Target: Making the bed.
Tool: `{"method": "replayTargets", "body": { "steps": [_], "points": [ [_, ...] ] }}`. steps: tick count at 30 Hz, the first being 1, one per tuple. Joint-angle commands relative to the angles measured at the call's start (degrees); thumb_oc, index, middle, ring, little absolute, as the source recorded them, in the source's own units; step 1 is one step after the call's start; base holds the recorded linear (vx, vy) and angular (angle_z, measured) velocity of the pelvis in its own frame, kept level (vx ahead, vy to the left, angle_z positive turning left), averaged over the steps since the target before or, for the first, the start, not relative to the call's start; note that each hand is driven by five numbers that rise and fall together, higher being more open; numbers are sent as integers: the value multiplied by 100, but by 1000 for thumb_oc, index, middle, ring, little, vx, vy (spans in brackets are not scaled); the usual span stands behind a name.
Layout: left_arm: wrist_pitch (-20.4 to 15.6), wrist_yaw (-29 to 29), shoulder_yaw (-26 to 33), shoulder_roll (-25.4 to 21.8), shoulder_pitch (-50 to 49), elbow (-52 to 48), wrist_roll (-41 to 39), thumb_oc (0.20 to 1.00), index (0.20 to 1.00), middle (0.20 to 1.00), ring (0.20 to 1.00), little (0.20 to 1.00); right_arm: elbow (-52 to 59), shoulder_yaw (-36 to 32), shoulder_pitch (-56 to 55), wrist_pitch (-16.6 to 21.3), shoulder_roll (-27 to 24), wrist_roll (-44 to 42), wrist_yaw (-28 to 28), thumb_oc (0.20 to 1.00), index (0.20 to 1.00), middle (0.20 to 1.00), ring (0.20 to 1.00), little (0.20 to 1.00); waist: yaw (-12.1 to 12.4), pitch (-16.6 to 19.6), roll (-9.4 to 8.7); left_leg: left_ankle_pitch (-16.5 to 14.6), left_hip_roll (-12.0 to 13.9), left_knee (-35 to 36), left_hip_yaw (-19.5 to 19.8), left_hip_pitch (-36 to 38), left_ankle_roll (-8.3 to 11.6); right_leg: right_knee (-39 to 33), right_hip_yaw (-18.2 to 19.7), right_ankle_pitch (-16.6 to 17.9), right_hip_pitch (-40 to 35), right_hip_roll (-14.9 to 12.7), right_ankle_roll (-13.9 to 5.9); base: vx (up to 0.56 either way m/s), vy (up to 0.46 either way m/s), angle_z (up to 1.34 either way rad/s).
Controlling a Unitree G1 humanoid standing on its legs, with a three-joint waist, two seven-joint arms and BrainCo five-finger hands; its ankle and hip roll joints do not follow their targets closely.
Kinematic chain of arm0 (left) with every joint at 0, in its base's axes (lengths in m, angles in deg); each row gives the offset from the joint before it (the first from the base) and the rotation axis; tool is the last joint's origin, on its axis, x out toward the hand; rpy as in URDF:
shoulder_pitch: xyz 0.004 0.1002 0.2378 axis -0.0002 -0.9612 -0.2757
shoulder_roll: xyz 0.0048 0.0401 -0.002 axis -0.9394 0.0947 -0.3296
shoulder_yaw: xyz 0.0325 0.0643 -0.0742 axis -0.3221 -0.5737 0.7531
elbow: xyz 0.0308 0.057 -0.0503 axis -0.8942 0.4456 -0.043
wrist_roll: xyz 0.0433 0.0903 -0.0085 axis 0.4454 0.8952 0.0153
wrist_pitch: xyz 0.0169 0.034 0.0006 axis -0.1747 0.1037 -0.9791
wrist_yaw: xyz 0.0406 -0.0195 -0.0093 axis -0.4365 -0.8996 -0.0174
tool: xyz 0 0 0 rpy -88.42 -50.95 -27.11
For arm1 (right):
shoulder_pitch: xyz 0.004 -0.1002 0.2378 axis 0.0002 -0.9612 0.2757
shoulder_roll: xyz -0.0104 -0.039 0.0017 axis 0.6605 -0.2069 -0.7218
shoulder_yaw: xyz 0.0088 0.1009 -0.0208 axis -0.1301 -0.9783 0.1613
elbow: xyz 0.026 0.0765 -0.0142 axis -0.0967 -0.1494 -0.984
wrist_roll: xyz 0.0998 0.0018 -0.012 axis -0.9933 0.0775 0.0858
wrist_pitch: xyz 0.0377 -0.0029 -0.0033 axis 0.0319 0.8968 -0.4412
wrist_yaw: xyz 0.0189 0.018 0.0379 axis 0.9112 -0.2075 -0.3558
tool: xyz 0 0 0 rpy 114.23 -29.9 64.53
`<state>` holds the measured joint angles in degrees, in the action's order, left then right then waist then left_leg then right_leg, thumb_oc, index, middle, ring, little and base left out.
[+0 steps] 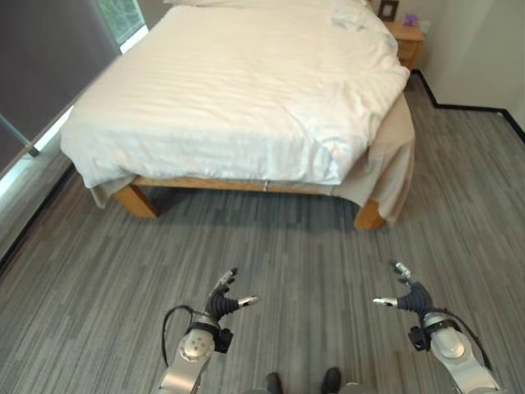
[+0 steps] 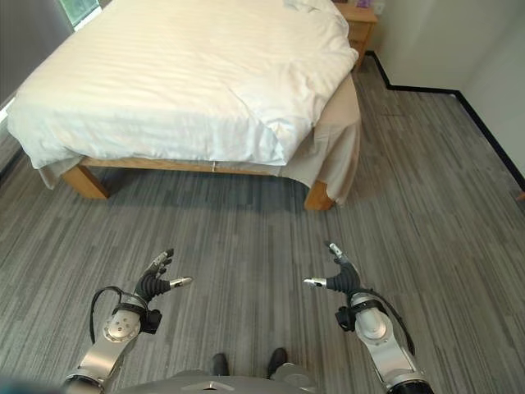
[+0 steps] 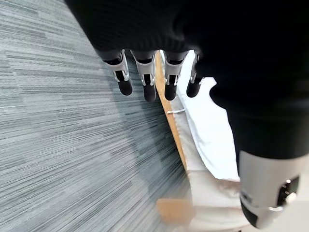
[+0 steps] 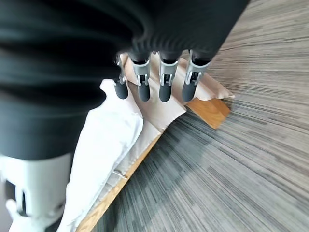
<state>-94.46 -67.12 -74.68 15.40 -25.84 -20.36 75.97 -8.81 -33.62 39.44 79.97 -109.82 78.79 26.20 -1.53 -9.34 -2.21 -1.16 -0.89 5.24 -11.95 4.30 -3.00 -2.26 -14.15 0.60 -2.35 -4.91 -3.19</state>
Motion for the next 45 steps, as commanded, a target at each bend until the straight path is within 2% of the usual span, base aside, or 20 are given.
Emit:
{"method": "replayTargets", "body": {
  "steps": [1, 8, 10, 12, 14, 17, 18, 21, 24, 25, 26, 28, 29, 31, 33, 34, 35, 38, 41, 45],
  "points": [
    [-341, 64, 180, -217, 169, -207, -212, 1000, 1000, 1000, 1000, 1000, 151, -72, 247, 202, 6, -134, 44, 1000, 1000, 1000, 1000, 1000, 82, 136, -135, -155, 472, -24, -121, 78, 587, -91, 76, -45, -177, -501, -698, 0, 0, 0],
    [-379, 107, 152, -188, 117, -454, -240, 1000, 1000, 1000, 1000, 1000, 2, -28, 307, 123, -121, 226, 15, 1000, 1000, 1000, 1000, 1000, 113, 214, -73, -300, 356, -24, -145, 292, 486, -231, 51, 21, -379, -578, -792, 77, 32, -11],
    [-365, 89, 150, -216, 142, -499, -294, 1000, 1000, 1000, 1000, 1000, 19, -47, 333, 87, -143, 370, -15, 1000, 1000, 1000, 1000, 1000, 114, 68, -48, -333, 340, -24, -174, 332, 411, 529, 75, -33, -40, -650, -838, 0, 77, -16],
    [-329, 54, 173, -298, 111, -605, -191, 1000, 1000, 1000, 1000, 1000, 45, -72, 365, 34, -204, 740, -36, 1000, 1000, 1000, 1000, 1000, 77, -192, 84, -434, 339, -24, -335, 474, 262, 2442, -71, 650, 950, -1028, -1154, 44, 173, -39],
    [-313, 76, 173, -293, 108, -599, -192, 1000, 1000, 1000, 1000, 1000, 117, -124, 326, 52, -198, 738, -39, 1000, 1000, 1000, 1000, 1000, 46, -230, 115, -513, 353, -24, -370, 556, 266, 2762, -209, 560, 1143, -1127, -1136, 217, 91, -13],
    [-283, 83, 161, -281, 124, -541, -218, 1000, 1000, 1000, 1000, 1000, 141, -180, 257, 12, -171, 805, -111, 1000, 1000, 1000, 1000, 1000, -121, -264, 123, -696, 353, -24, -347, 789, 345, 2360, -562, 328, 1341, -977, -1010, 308, -28, 7],
    [-261, 76, 127, -254, 153, -507, -217, 1000, 1000, 1000, 1000, 1000, 112, -195, 209, -24, -124, 940, -235, 1000, 1000, 1000, 1000, 1000, -250, -284, 85, -864, 318, -24, -287, 974, 419, 1575, -642, 223, 1412, -663, -905, 373, -90, 7],
    [-241, 53, 108, -203, 217, -398, -239, 1000, 1000, 1000, 1000, 1000, 82, -228, 185, -81, -64, 1037, -357, 1000, 1000, 1000, 1000, 1000, -365, -275, 60, -1033, 366, -24, -248, 1212, 574, 636, -774, 455, 1532, -441, -912, 413, -134, 23],
    [-292, 72, -5, -150, 262, -357, -132, 1000, 1000, 1000, 1000, 1000, 118, -252, -6, -71, -98, 1074, -360, 1000, 1000, 1000, 1000, 1000, -480, -206, 81, -1238, 378, -24, -139, 1538, 595, 350, -465, 489, 1523, -247, -790, 495, -182, 17],
    [-349, 87, -62, -98, 195, -497, -126, 1000, 1000, 1000, 1000, 1000, 54, -287, -100, 6, -193, 987, -330, 1000, 1000, 1000, 1000, 1000, -479, -193, 143, -783, 593, -1231, -133, 1270, 787, 246, -367, 389, 1152, -39, -529, 446, -208, 62],
    [-348, 88, -63, -97, 192, -500, -126, 1000, 1000, 1000, 1000, 1000, 54, -287, -103, 8, -195, 985, -329, 1000, 1000, 1000, 1000, 1000, -485, -187, 151, -813, 613, -1289, -124, 1236, 796, 230, -378, 395, 1149, -27, -522, 401, -273, 74],
    [-307, 150, -190, -99, 278, -619, -163, 1000, 1000, 1000, 1000, 1000, 51, -294, 44, 60, -334, 864, -355, 1000, 1000, 1000, 1000, 1000, -369, -339, 60, -11, 902, -3513, 84, 129, 1037, -40, -384, 257, 672, 142, -157, 253, -384, 42],
    [-306, 114, -295, -129, 378, -728, -234, 1000, 1000, 1000, 1000, 1000, 134, -327, 139, 72, -471, 714, -447, 1000, 1000, 1000, 1000, 1000, -203, -539, -106, 342, 990, -5014, 252, -747, 1078, -218, -368, 51, 293, 196, 101, 213, -381, 45],
    [-318, 83, -302, -112, 402, -753, -288, 1000, 1000, 1000, 1000, 1000, 154, -326, 183, 48, -538, 716, -462, 1000, 1000, 1000, 1000, 1000, -131, -571, -155, 157, 1012, -5048, 155, -1048, 983, -261, -308, -66, 149, 199, 112, 280, -189, 1],
    [-320, 30, -288, -59, 382, -762, -298, 1000, 1000, 1000, 1000, 1000, 107, -272, 210, 26, -536, 715, -468, 1000, 1000, 1000, 1000, 1000, -18, -566, -178, -57, 953, -4367, -11, -1404, 877, -274, -196, -233, -65, 145, 64, 457, 16, -67],
    [-317, -49, -230, -10, 324, -723, -246, 1000, 1000, 1000, 1000, 1000, 66, -251, 183, 44, -503, 688, -486, 1000, 1000, 1000, 1000, 1000, 48, -503, -127, -157, 878, -2963, -140, -1500, 754, -274, -76, -377, -204, 115, -68, 585, 180, -47],
    [-315, -107, -182, 1, 293, -734, -234, 1000, 1000, 1000, 1000, 1000, 3, -219, 188, 48, -501, 683, -483, 1000, 1000, 1000, 1000, 1000, 95, -450, -51, 100, 813, -1877, -215, -1439, 773, -274, -46, -461, -311, 138, -153, 474, 168, -46],
    [-301, -211, -70, 19, 259, -784, -216, 1000, 1000, 1000, 1000, 1000, -79, -157, 233, 44, -478, 714, -488, 1000, 1000, 1000, 1000, 1000, 235, -415, 10, 655, 733, -578, -88, -1280, 830, -274, 19, -599, -573, 176, -210, 330, 109, -40],
    [-284, -407, 162, 58, 138, -823, -75, 1000, 1000, 1000, 1000, 1000, -173, -104, 176, 46, -380, 961, -500, 1000, 1000, 1000, 1000, 1000, 302, -204, -24, 711, 584, -67, -40, -920, 689, -35, 41, -710, -758, 203, -260, 460, 120, -63],
    [-185, -1250, 658, -85, 332, -828, 374, 1000, 1000, 1000, 1000, 1000, -527, -70, 179, -55, -93, 1116, -621, 1000, 1000, 1000, 1000, 1000, 244, -220, -13, 320, 580, -24, -281, -377, 505, 2270, -109, -225, 472, -291, -797, 266, 131, -68]
  ]
}}
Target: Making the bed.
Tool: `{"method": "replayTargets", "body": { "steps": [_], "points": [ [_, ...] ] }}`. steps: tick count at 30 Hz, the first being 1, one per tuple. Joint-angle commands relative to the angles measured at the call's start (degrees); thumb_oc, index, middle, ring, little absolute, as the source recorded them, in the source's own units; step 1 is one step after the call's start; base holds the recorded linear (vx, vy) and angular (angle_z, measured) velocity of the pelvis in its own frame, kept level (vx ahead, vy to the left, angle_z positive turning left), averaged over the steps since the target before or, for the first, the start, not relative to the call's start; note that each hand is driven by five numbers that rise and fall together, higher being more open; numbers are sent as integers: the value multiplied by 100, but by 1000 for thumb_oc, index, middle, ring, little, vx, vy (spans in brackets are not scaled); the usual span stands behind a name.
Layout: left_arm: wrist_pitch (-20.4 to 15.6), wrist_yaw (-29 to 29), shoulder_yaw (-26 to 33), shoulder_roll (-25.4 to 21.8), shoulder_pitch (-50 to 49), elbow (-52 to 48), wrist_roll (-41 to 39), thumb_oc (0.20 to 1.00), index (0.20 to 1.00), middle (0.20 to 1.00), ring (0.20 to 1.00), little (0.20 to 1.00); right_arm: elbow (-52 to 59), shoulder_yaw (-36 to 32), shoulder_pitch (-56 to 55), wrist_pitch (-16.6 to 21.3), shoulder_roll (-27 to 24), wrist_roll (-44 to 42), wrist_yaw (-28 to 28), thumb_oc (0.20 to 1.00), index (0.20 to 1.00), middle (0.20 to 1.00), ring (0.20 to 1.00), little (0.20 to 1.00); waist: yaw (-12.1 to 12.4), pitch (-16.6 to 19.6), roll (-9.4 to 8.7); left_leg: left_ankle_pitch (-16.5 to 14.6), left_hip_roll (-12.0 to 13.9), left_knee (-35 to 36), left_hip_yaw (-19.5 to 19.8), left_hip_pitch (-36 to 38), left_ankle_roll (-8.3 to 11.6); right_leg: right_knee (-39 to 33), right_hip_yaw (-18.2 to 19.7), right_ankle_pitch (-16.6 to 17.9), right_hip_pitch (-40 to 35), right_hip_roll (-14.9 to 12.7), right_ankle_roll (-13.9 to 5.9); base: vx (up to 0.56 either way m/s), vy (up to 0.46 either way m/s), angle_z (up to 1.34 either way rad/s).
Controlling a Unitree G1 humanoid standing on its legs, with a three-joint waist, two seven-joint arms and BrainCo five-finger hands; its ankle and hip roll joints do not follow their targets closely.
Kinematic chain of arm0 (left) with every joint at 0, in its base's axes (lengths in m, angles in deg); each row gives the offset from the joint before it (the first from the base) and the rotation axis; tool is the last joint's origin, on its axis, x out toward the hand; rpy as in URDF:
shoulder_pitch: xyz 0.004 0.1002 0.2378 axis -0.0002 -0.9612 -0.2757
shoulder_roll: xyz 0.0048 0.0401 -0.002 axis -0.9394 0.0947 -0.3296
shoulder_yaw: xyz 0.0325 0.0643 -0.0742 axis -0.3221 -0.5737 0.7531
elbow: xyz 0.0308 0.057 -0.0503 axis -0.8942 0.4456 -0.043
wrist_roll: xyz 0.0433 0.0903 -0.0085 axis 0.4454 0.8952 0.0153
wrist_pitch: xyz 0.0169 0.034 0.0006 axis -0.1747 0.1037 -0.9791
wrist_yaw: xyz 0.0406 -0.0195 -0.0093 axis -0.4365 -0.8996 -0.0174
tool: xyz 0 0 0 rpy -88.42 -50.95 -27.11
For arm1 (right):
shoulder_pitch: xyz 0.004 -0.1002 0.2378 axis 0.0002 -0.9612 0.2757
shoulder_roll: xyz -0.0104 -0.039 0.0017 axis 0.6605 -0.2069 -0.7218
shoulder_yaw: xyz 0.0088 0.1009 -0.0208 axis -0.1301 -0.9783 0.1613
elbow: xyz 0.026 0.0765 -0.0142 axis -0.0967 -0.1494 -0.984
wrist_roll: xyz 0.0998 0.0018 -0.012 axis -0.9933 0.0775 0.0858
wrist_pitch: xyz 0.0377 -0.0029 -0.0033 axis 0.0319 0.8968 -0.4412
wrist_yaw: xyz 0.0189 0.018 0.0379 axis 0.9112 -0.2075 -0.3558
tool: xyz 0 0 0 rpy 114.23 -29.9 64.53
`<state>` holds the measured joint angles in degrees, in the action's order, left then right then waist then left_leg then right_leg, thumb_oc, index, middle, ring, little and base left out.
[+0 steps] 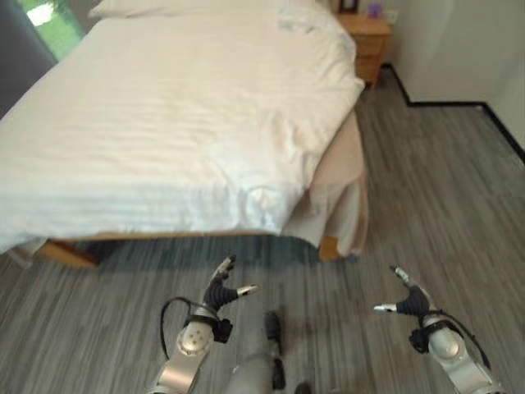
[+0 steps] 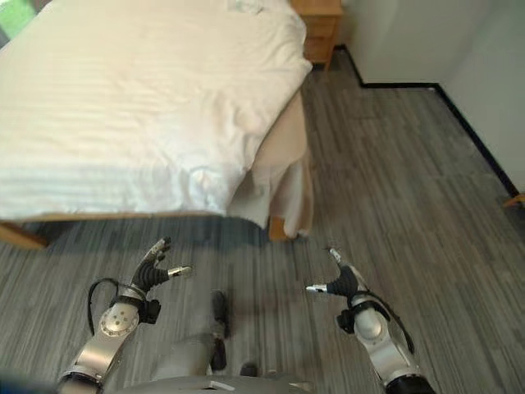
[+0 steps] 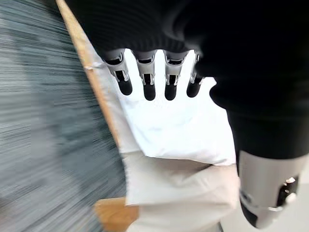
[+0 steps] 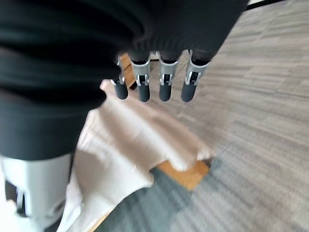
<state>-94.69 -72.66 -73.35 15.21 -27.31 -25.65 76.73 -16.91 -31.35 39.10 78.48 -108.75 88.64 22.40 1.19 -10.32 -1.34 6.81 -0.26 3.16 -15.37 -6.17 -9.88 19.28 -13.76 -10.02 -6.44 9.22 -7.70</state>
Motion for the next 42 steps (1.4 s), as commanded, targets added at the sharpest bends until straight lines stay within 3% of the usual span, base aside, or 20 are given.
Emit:
{"method": "replayTargets", "body": {
  "steps": [1, 3, 5, 6, 7, 8, 9, 12, 15, 16, 20, 25, 35, 36, 39, 40, 41, 42],
  "points": [
    [-159, -907, 688, -112, 573, -311, 347, 1000, 1000, 1000, 1000, 1000, 200, -325, 180, 90, -152, 143, -274, 1000, 1000, 1000, 1000, 1000, -49, -123, -78, -512, 550, 184, 15, 728, 1196, 161, -256, 923, 1013, -1836, -368, 239, 32, -62],
    [-153, -1212, 1009, -167, 729, -283, 401, 1000, 1000, 1000, 1000, 1000, -24, -375, 141, 73, -94, 65, -303, 1000, 1000, 1000, 1000, 1000, -91, -101, -69, -677, 568, 184, 4, 833, 1251, -344, -461, 723, 1007, -2112, -330, 178, -24, 1],
    [-133, -1485, 1161, -321, 980, -138, 521, 1000, 1000, 1000, 1000, 1000, -199, -367, 160, 78, -39, -46, -317, 1000, 1000, 1000, 1000, 1000, -173, -122, -63, -649, 605, 184, -32, 832, 1279, -890, -533, 849, 976, -2077, -221, 132, -80, 27],
    [-53, -1785, 1382, -578, 1317, -59, 838, 1000, 1000, 1000, 1000, 1000, -379, -414, 24, 60, -32, -129, -291, 1000, 1000, 1000, 1000, 1000, -251, -52, -150, -737, 518, 184, -5, 878, 1294, -1638, -282, 942, 857, -2011, -244, 228, -85, 51],
    [-52, -1789, 1377, -583, 1324, -54, 840, 1000, 1000, 1000, 1000, 1000, -380, -416, 26, 61, -26, -129, -292, 1000, 1000, 1000, 1000, 1000, -248, -63, -154, -739, 519, 184, -5, 890, 1295, -1675, -287, 960, 828, -2004, -245, 294, -85, 74],
    [110, -2189, 1741, -884, 1616, 93, 1185, 1000, 1000, 1000, 1000, 1000, -653, -371, -133, 64, -83, -101, -239, 1000, 1000, 1000, 1000, 1000, -235, 79, -275, -836, 443, 184, -73, 994, 1306, -2105, -336, 1185, 524, -2064, -339, 222, -57, 69],
    [189, -2394, 1868, -1053, 1761, 67, 1292, 1000, 1000, 1000, 1000, 1000, -669, -421, -225, 49, -173, -43, -209, 1000, 1000, 1000, 1000, 1000, -272, 137, -296, -853, 461, 184, -104, 1017, 1342, -2136, -306, 1338, 504, -2071, -366, 284, -69, 59],
    [379, -2589, 2276, -1420, 1894, 255, 1548, 1000, 1000, 1000, 1000, 1000, -876, -606, -512, 79, -400, -60, -87, 1000, 1000, 1000, 1000, 1000, -346, 333, -263, -889, 494, 184, -116, 1065, 1379, -2397, -297, 1337, 302, -2005, -349, 178, -32, 3],
    [483, -2597, 2267, -1773, 2198, 719, 1452, 1000, 1000, 1000, 1000, 1000, -1089, -676, -578, 56, -539, -118, -20, 1000, 1000, 1000, 1000, 1000, -441, 415, -221, -884, 513, 184, -121, 1089, 1412, -2428, -304, 1306, 244, -1983, -348, 144, 0, 0],
    [557, -2470, 2110, -2169, 2519, 1083, 1473, 1000, 1000, 1000, 1000, 1000, -1146, -707, -574, 30, -683, -165, 69, 1000, 1000, 1000, 1000, 1000, -507, 449, -207, -889, 538, 184, -144, 1096, 1440, -2428, -332, 1269, 240, -1972, -352, 167, 17, -1],
    [680, -2277, 1780, -2622, 2980, 1421, 1659, 1000, 1000, 1000, 1000, 1000, -961, -705, -542, 54, -887, -186, 154, 1000, 1000, 1000, 1000, 1000, -623, 439, -183, -879, 582, 184, -222, 1031, 1482, -2428, -289, 1285, 340, -1944, -385, 93, 25, -2],
    [921, -2210, 1218, -2847, 3881, 2111, 1798, 1000, 1000, 1000, 1000, 1000, -849, -540, -321, 63, -923, -192, 143, 1000, 1000, 1000, 1000, 1000, -730, 313, -216, -820, 648, 184, -307, 698, 1504, -2428, -206, 1336, 704, -1894, -410, -37, 7, -13],
    [1434, -2007, -1025, -3120, 6577, 5308, 2394, 1000, 1000, 1000, 1000, 1000, -899, 49, 290, 246, -1115, -349, -212, 1000, 1000, 1000, 1000, 1000, -1046, -395, -506, -382, 864, 184, -223, -629, 1566, -2428, -15, 1648, 2088, -1767, -401, -84, -24, -7],
    [1502, -1920, -1184, -3173, 6673, 5552, 2511, 1000, 1000, 1000, 1000, 1000, -858, 63, 306, 288, -1109, -433, -236, 1000, 1000, 1000, 1000, 1000, -1072, -412, -488, -486, 926, 184, -191, -669, 1625, -2428, 20, 1572, 2139, -1732, -476, 0, 0, 0],
    [1459, -1666, -1250, -3189, 6790, 6066, 2446, 1000, 1000, 1000, 1000, 1000, -719, 41, 295, 351, -958, -608, -192, 1000, 1000, 1000, 1000, 1000, -1134, -429, -535, -419, 1019, 184, -253, -922, 1675, -2428, 2, 1622, 2409, -1697, -532, -2, -31, -10],
    [1278, -1512, -1035, -3093, 6696, 6276, 2171, 592, 592, 592, 592, 592, -637, 55, 287, 366, -804, -726, -130, 1000, 1000, 1000, 1000, 1000, -1190, -396, -586, -395, 1050, 184, -341, -1068, 1704, -2428, 68, 1662, 2626, -1678, -567, -7, -18, -15],
    [1167, -1499, -920, -3051, 6715, 6275, 1930, 592, 592, 592, 592, 592, -639, 74, 269, 385, -741, -735, -117, 1000, 1000, 1000, 1000, 1000, -1208, -393, -583, -397, 1049, 184, -365, -1089, 1715, -2428, 110, 1674, 2689, -1685, -564, -2, -23, -17],
    [1062, -1473, -876, -3027, 6794, 6220, 1708, 200, 200, 200, 200, 200, -665, 101, 254, 371, -711, -723, -97, 1000, 1000, 1000, 1000, 1000, -1217, -365, -564, -400, 1048, 184, -380, -1093, 1718, -2428, 140, 1672, 2720, -1703, -551, 17, -20, -26]
  ]
}}
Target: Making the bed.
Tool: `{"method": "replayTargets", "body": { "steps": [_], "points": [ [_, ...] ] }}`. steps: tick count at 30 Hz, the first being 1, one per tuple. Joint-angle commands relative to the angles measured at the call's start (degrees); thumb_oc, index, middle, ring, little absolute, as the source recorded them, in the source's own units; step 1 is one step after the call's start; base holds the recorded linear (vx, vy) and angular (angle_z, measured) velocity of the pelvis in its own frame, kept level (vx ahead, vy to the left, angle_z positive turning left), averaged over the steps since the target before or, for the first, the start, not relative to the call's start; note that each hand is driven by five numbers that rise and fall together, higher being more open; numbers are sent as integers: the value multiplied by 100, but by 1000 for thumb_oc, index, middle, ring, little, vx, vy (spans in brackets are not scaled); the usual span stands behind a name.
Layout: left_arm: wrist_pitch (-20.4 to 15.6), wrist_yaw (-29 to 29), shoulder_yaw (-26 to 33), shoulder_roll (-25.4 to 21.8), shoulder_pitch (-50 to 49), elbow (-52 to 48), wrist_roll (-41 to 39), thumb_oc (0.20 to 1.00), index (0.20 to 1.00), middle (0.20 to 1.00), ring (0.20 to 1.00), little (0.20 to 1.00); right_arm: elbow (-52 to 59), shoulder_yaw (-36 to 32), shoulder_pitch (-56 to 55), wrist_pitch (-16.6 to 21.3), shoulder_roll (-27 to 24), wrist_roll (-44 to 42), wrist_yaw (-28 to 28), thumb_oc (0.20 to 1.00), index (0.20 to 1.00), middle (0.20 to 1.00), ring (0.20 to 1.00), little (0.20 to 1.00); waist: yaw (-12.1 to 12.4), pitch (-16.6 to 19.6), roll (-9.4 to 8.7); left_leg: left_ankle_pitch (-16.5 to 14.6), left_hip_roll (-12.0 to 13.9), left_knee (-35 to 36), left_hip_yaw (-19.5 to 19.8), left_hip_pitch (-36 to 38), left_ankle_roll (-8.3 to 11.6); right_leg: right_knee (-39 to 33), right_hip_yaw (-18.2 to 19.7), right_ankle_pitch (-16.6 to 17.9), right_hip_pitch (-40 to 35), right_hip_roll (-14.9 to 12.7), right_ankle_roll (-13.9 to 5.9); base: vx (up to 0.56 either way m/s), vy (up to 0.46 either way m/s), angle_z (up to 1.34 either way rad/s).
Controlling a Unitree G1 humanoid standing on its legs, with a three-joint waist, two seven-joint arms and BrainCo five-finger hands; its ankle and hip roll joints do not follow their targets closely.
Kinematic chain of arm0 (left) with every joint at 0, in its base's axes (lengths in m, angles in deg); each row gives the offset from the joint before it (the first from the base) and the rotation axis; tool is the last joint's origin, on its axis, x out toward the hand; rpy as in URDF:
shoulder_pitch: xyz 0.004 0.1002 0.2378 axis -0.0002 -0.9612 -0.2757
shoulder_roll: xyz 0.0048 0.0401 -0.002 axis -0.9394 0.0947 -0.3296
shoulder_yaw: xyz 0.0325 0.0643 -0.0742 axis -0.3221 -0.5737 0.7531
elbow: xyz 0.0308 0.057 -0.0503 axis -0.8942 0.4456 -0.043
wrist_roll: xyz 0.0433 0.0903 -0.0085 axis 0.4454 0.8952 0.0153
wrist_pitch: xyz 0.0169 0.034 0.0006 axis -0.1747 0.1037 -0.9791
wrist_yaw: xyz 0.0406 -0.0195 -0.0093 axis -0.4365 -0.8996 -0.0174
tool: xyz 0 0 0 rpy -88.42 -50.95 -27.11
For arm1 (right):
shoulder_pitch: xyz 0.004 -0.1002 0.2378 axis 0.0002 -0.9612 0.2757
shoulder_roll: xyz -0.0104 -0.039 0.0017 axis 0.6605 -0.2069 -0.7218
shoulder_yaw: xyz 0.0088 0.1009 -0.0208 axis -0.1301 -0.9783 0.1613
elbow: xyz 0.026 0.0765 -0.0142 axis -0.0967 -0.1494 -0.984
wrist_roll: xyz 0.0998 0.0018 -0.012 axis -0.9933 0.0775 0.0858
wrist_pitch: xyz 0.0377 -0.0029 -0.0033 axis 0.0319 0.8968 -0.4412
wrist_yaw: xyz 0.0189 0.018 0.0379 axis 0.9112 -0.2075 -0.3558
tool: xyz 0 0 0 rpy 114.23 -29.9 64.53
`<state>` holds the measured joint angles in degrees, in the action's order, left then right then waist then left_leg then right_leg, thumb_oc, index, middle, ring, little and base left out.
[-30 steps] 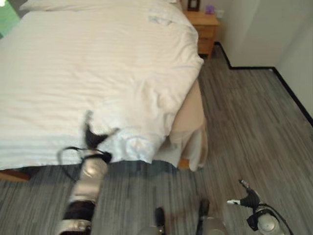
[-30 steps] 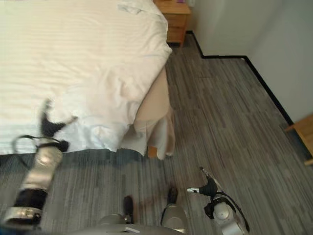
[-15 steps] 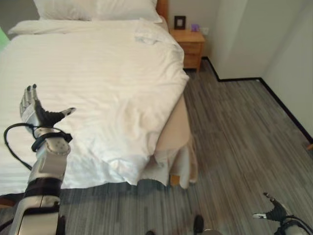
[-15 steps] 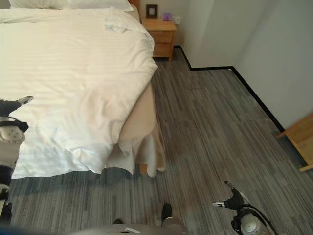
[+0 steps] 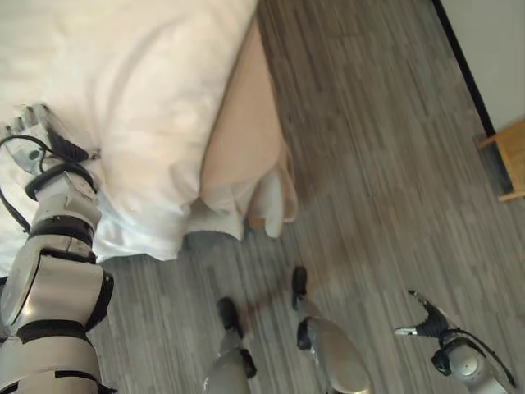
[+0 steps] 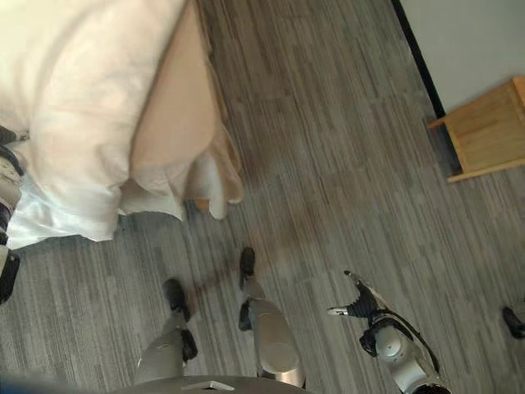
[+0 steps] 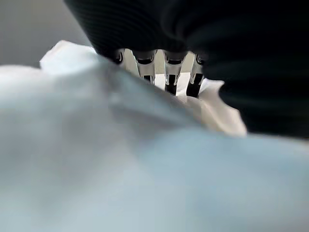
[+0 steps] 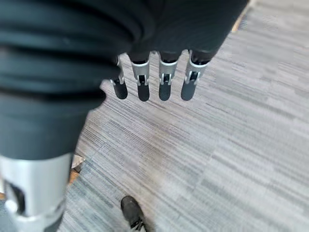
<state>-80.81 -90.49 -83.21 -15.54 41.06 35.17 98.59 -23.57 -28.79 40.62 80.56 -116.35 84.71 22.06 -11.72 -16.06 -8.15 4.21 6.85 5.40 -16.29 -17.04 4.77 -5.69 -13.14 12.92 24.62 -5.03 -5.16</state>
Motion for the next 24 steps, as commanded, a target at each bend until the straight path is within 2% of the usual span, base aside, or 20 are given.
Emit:
{"method": "replayTargets", "body": {
  "steps": [1, 4, 5, 6, 7, 8, 9, 10, 11, 12, 13, 14, 15, 16, 19, 20, 21, 22, 24],
  "points": [
    [-422, 294, 22, 119, 93, -10, -617, 200, 200, 200, 200, 200, -42, -109, 84, 165, 58, -282, -62, 1000, 1000, 1000, 1000, 1000, 73, 229, 137, -152, 319, -40, -296, 20, 252, 69, 79, -628, -396, -310, -795, 23, -43, -24],
    [-558, 189, -393, 434, 525, -829, -641, 200, 200, 200, 200, 200, -135, -10, 185, 144, -41, -199, -58, 1000, 1000, 1000, 1000, 1000, 88, 281, 242, -221, 244, -40, -273, 176, 228, 69, 62, -687, -543, -383, -766, -15, -35, -7],
    [-543, 187, -389, 436, 527, -848, -637, 200, 200, 200, 200, 200, -135, -19, 190, 147, -38, -199, -59, 1000, 1000, 1000, 1000, 1000, 84, 246, 208, -74, 223, -40, -338, 122, 183, 69, 20, -582, -492, -406, -710, -59, -34, 11],
    [-643, 44, -463, 754, 609, -2065, -617, 200, 200, 200, 200, 200, -163, 37, 287, 126, -54, -199, -59, 1000, 1000, 1000, 1000, 1000, 108, 338, 294, -149, 147, -40, -309, 246, 156, 69, 3, -636, -603, -445, -695, -37, -25, 14],
    [-691, 31, -413, 939, 482, -2523, -623, 200, 200, 200, 200, 200, -181, 67, 316, 122, -44, -212, -54, 1000, 1000, 1000, 1000, 1000, 120, 381, 338, -186, 110, -40, -294, 328, 139, 69, -5, -657, -683, -466, -684, 67, -7, 18],
    [-739, 0, -406, 1224, 343, -2978, -593, 200, 200, 200, 200, 200, -212, 125, 313, 115, -20, -187, -56, 1000, 1000, 1000, 1000, 1000, 118, 424, 383, -219, 77, -40, -284, 418, 120, 69, -3, -688, -781, -483, -676, 98, 21, 23],
    [-837, 39, -277, 2054, -191, -3691, -649, 200, 200, 200, 200, 200, -410, 261, 353, 71, 119, -86, -69, 1000, 1000, 1000, 1000, 1000, 121, 505, 463, -305, 4, -40, -284, 635, 70, 69, 4, -749, -1027, -530, -672, 94, 25, 24],
    [-905, 116, -299, 2468, -502, -3948, -648, 200, 200, 200, 200, 200, -463, 284, 366, 48, 198, -36, -86, 1000, 1000, 1000, 1000, 1000, 113, 539, 497, -355, -35, -40, -295, 754, 44, 69, 20, -773, -1142, -551, -670, 77, 25, 18],
    [-898, 118, -294, 2475, -520, -3963, -642, 200, 200, 200, 200, 200, -462, 283, 354, 50, 193, -35, -87, 1000, 1000, 1000, 1000, 1000, 119, 537, 500, -360, -35, -40, -298, 770, 44, 69, 22, -776, -1156, -551, -672, 59, 22, 4],
    [-986, 212, -363, 2943, -907, -4269, -712, 200, 200, 200, 200, 200, -531, 299, 383, 14, 280, 15, -122, 1000, 1000, 1000, 1000, 1000, 111, 575, 537, -409, -73, -40, -300, 887, 12, 69, 40, -791, -1273, -577, -673, 94, 48, -13],
    [-1123, 490, -623, 3615, -1501, -4549, -818, 200, 200, 200, 200, 200, -701, 287, 320, -54, 461, 80, -165, 1000, 1000, 1000, 1000, 1000, 85, 627, 596, -491, -140, -40, -327, 1116, -48, 69, 100, -830, -1474, -600, -662, 120, 60, -15],
    [-1165, 639, -812, 3882, -1702, -4597, -880, 200, 200, 200, 200, 200, -813, 271, 302, -100, 551, 107, -192, 1000, 1000, 1000, 1000, 1000, 50, 653, 631, -520, -156, -40, -357, 1219, -73, 69, 127, -843, -1550, -614, -663, 75, 45, -17],
    [-1166, 638, -816, 3884, -1703, -4597, -879, 200, 200, 200, 200, 200, -813, 268, 298, -98, 555, 109, -194, 1000, 1000, 1000, 1000, 1000, 60, 661, 624, -501, -159, -40, -366, 1205, -75, 69, 136, -827, -1532, -616, -657, 82, 41, -19],
    [-1214, 974, -1230, 4363, -2192, -4622, -1047, 200, 200, 200, 200, 200, -1063, 272, 227, -198, 740, 204, -281, 1000, 1000, 1000, 1000, 1000, -6, 678, 705, -591, -186, -40, -412, 1417, -124, 69, 208, -863, -1681, -635, -662, 65, 32, -29],
    [-1213, 1447, -1954, 4937, -2801, -4205, -1205, 200, 200, 200, 200, 200, -1489, 318, 238, -369, 1049, 208, -396, 1000, 1000, 1000, 1000, 1000, -80, 647, 781, -646, -222, -40, -481, 1606, -168, 69, 334, -872, -1797, -645, -642, 35, 15, -23],
    [-1189, 1771, -2475, 5215, -3086, -3729, -977, 762, 762, 762, 762, 762, -1640, 342, 259, -440, 1162, 166, -452, 1000, 1000, 1000, 1000, 1000, -153, 600, 846, -707, -244, -40, -525, 1710, -187, 69, 403, -896, -1848, -650, -651, 5, 19, -19],
    [-1195, 1766, -2478, 5219, -3084, -3719, -975, 1000, 1000, 1000, 1000, 1000, -1640, 340, 258, -439, 1164, 167, -452, 1000, 1000, 1000, 1000, 1000, -144, 608, 840, -685, -246, -40, -534, 1694, -187, 69, 413, -879, -1827, -651, -643, 11, 7, -19],
    [-1166, 1958, -2796, 5568, -3259, -3040, -878, 1000, 1000, 1000, 1000, 1000, -1896, 393, 343, -552, 1242, 134, -551, 1000, 1000, 1000, 1000, 1000, -211, 563, 903, -743, -268, -40, -559, 1781, -197, 69, 479, -914, -1870, -653, -651, -9, -18, -12],
    [-1167, 2104, -3066, 5813, -3373, -2473, -838, 1000, 1000, 1000, 1000, 1000, -2153, 430, 408, -649, 1278, 109, -611, 1000, 1000, 1000, 1000, 1000, -286, 527, 967, -759, -284, -40, -612, 1826, -206, 69, 556, -919, -1863, -652, -652, 0, 2, -22]
  ]
}}
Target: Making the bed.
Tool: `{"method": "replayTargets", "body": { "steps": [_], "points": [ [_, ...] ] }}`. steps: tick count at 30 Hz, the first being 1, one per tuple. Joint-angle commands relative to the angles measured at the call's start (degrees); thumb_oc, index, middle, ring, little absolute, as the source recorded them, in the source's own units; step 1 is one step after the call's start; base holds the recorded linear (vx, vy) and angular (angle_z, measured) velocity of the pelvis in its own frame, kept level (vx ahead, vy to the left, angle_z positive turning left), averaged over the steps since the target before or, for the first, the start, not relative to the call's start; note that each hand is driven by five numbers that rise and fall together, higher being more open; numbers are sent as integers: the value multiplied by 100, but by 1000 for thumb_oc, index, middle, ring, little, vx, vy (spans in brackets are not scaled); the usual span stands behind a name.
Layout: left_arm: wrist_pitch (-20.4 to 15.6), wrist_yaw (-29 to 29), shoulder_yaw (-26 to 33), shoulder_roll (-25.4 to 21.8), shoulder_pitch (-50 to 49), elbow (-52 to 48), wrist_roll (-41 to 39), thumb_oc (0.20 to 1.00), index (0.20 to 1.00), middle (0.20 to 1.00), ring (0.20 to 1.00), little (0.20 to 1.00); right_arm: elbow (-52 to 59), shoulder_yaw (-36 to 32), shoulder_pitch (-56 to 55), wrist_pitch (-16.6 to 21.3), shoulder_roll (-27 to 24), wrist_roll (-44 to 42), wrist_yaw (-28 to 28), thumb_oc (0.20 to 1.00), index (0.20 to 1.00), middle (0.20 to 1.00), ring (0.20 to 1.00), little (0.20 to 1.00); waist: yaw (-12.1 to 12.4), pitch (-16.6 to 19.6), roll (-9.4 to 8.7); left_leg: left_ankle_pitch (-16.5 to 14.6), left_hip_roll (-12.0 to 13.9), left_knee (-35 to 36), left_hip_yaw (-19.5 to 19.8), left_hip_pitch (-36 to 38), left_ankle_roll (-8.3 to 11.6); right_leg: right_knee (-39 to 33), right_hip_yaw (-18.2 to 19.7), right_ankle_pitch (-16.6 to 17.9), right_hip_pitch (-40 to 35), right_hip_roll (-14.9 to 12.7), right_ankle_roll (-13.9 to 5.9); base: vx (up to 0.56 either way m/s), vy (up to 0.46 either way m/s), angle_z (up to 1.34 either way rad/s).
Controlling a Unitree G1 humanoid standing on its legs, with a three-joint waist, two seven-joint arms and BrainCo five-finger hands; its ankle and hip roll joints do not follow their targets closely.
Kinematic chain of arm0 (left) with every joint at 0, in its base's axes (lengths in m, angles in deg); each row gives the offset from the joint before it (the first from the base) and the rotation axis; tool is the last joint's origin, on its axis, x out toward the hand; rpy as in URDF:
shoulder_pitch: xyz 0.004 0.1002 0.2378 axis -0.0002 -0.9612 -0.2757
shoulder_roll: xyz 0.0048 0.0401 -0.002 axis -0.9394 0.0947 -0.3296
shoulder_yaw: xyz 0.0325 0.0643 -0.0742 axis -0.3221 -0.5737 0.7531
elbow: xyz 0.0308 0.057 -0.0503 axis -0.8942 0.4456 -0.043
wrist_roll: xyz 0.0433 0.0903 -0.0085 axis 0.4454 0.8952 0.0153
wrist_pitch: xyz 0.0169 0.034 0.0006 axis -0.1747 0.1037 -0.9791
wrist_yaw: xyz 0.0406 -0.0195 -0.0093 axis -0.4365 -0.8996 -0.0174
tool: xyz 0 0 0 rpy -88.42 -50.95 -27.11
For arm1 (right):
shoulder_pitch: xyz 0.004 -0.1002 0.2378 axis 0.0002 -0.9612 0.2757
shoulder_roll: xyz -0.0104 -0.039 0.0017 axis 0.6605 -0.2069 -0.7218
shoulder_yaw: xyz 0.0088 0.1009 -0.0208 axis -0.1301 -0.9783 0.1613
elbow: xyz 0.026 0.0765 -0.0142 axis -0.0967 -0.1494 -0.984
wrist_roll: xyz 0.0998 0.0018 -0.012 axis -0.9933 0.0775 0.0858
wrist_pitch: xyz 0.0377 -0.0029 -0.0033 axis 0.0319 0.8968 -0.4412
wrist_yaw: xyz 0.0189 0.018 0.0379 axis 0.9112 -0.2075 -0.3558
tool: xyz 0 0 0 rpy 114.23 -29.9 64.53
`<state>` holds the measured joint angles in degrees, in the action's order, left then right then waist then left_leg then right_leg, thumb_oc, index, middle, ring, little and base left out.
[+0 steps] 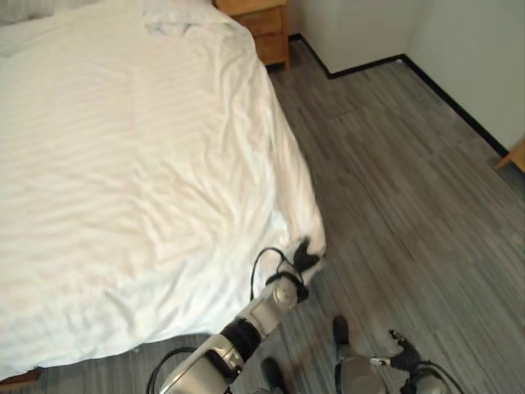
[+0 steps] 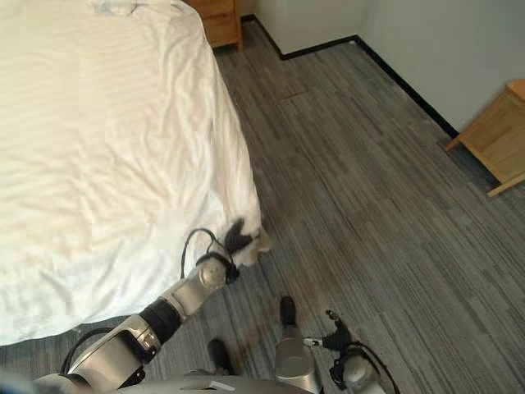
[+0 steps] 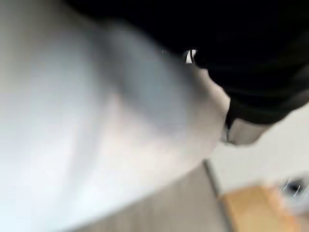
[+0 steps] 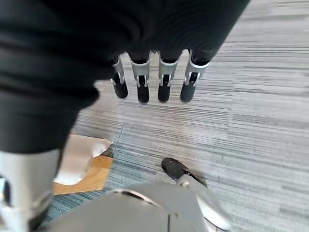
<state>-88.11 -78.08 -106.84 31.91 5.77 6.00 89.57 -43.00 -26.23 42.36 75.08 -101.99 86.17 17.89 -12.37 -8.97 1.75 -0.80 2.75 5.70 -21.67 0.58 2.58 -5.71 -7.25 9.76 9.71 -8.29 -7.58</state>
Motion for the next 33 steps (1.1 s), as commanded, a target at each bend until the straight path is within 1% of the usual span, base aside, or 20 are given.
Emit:
{"method": "replayTargets", "body": {
  "steps": [1, 5, 6, 7, 9, 12, 16, 19, 20, 21, 23, 25, 26, 27, 28, 29, 30, 31, 32, 33],
  "points": [
    [-442, 869, -768, 1165, 140, 613, -4, 1000, 1000, 1000, 1000, 1000, -371, 213, 248, -143, -131, -15, -218, 1000, 1000, 1000, 1000, 1000, -261, -208, 22, -262, 121, -70, -106, 81, 9, 71, 5, -602, -360, -331, -417, -11, 14, -22],
    [-562, 953, -937, 1263, 130, 437, -517, 1000, 1000, 1000, 1000, 1000, -1008, 327, 446, -249, -160, 84, -286, 1000, 1000, 1000, 1000, 1000, -300, -227, 97, -293, 101, -70, -189, 124, -12, 71, 90, -593, -349, -329, -456, -4, 1, -18],
    [-626, 1049, -1000, 1248, 221, 222, -710, 1000, 1000, 1000, 1000, 1000, -1154, 363, 524, -270, -215, 133, -304, 1000, 1000, 1000, 1000, 1000, -299, -216, 109, -297, 101, -70, -200, 136, -17, 71, 100, -593, -354, -329, -465, -3, -21, -6],
    [-831, 1414, -1417, 1080, 412, -615, -854, 1000, 1000, 1000, 1000, 1000, -1508, 415, 644, -190, -399, 347, -464, 1000, 1000, 1000, 1000, 1000, -253, -176, 140, -309, 106, -70, -189, 172, -9, 71, 82, -615, -405, -343, -473, -17, -36, -11],
    [-910, 1473, -1563, 946, 484, -1038, -867, 1000, 1000, 1000, 1000, 1000, -1666, 424, 768, -259, -460, 358, -589, 1000, 1000, 1000, 1000, 1000, -203, -159, 135, -299, 113, -70, -146, 180, -5, 71, 29, -626, -453, -362, -470, -11, -34, -8],
    [-947, 1246, -1351, 1052, 1115, -1487, -1208, 1000, 1000, 1000, 1000, 1000, -1955, 362, 1120, -348, -870, 560, -591, 1000, 1000, 1000, 1000, 1000, -141, -65, 96, -229, 123, -70, -16, 187, 40, 71, -155, -647, -600, -406, -437, -5, -52, 27],
    [-1061, 722, -890, 1788, 2289, -1618, -2241, 1000, 1000, 1000, 1000, 1000, -2190, 632, 2387, -396, -1785, 517, -619, 1000, 1000, 1000, 1000, 1000, -89, 141, -8, -174, 146, -70, 156, 255, 105, 71, -414, -674, -844, -425, -427, 27, -63, 23],
    [-1164, 536, -680, 1850, 2756, -1846, -2693, 1000, 1000, 1000, 1000, 1000, -2199, 850, 3044, -383, -2108, 498, -630, 1000, 1000, 1000, 1000, 1000, -50, 205, -33, -146, 163, -70, 127, 270, 115, 71, -445, -651, -860, -424, -426, 16, -14, 11],
    [-1226, 489, -439, 1891, 3154, -1936, -3369, 1000, 1000, 1000, 1000, 1000, -2153, 1010, 3565, -394, -2329, 411, -610, 1000, 1000, 1000, 1000, 1000, -16, 246, -56, -139, 193, -70, 112, 316, 141, 71, -487, -653, -932, -412, -427, 0, 0, 0],
    [-1226, 489, -437, 1890, 3156, -1936, -3369, 1000, 1000, 1000, 1000, 1000, -2154, 1011, 3567, -394, -2329, 411, -610, 1000, 1000, 1000, 1000, 1000, -18, 245, -55, -139, 194, -70, 113, 317, 142, 71, -488, -653, -933, -412, -427, 27, -22, -5],
    [-1311, 472, -68, 1562, 3728, -2212, -3992, 1000, 1000, 1000, 1000, 1000, -2074, 1146, 4003, -398, -2531, 358, -548, 1000, 1000, 1000, 1000, 1000, 54, 367, -68, -87, 258, -70, 136, 337, 193, 71, -582, -657, -1013, -398, -409, 25, -28, 7],
    [-1345, 475, 31, 1367, 3861, -2408, -4036, 1000, 1000, 1000, 1000, 1000, -2033, 1183, 4068, -383, -2488, 350, -522, 1000, 1000, 1000, 1000, 1000, 76, 419, -64, -67, 268, -70, 160, 321, 200, 71, -631, -644, -1030, -404, -404, 22, -22, 9],
    [-1414, 438, 181, 969, 3903, -2952, -4076, 1000, 1000, 1000, 1000, 1000, -1865, 1238, 4175, -368, -2227, 311, -514, 1000, 1000, 1000, 1000, 1000, 189, 470, -65, -83, 279, -70, 211, 360, 197, 71, -715, -663, -1123, -406, -406, 25, -20, 14],
    [-1407, 437, 181, 955, 3899, -2963, -4077, 1000, 1000, 1000, 1000, 1000, -1867, 1242, 4183, -368, -2219, 311, -514, 1000, 1000, 1000, 1000, 1000, 183, 487, -69, -67, 278, -70, 210, 331, 195, 71, -712, -652, -1093, -407, -401, 23, -18, 12],
    [-1468, 389, 486, 415, 3653, -3724, -3982, 1000, 1000, 1000, 1000, 1000, -1323, 1020, 4151, -238, -1667, -145, -585, 1000, 1000, 1000, 1000, 1000, 337, 489, -69, -77, 286, -70, 261, 373, 186, 71, -782, -671, -1170, -413, -394, -6, -6, 8],
    [-1460, 387, 482, 402, 3642, -3739, -3981, 1000, 1000, 1000, 1000, 1000, -1319, 1020, 4149, -242, -1658, -145, -586, 1000, 1000, 1000, 1000, 1000, 333, 504, -77, -61, 284, -70, 260, 350, 184, 71, -780, -660, -1148, -415, -388, 8, -5, 4],
    [-1439, 405, 645, 100, 3406, -4099, -3925, 1000, 1000, 1000, 1000, 1000, -1062, 941, 4121, -187, -1428, -288, -634, 1000, 1000, 1000, 1000, 1000, 428, 489, -77, -70, 290, -70, 295, 368, 183, 71, -812, -682, -1191, -413, -382, 4, -10, 22],
    [-1374, 459, 1226, -880, 2566, -4739, -3585, 1000, 1000, 1000, 1000, 1000, 231, 596, 3925, -19, -1666, -822, -283, 235, 235, 235, 235, 235, 569, 495, -143, -47, 301, -70, 366, 358, 200, 71, -886, -705, -1236, -410, -362, 7, -20, 23],
    [-1413, 690, 1592, -1430, 1950, -5099, -3529, 1000, 1000, 1000, 1000, 1000, 1184, 282, 3744, 197, -1898, -1316, -320, 200, 200, 200, 200, 200, 647, 472, -183, -37, 318, -70, 399, 356, 215, 71, -912, -725, -1261, -393, -344, -4, -26, 29],
    [-1429, 651, 1909, -1759, 1277, -5237, -3508, 1000, 1000, 1000, 1000, 1000, 1705, -22, 3498, 421, -1808, -2032, -274, 200, 200, 200, 200, 200, 734, 476, -214, -21, 326, -70, 435, 341, 222, 71, -954, -734, -1280, -386, -325, 1, -23, 23]
  ]
}}
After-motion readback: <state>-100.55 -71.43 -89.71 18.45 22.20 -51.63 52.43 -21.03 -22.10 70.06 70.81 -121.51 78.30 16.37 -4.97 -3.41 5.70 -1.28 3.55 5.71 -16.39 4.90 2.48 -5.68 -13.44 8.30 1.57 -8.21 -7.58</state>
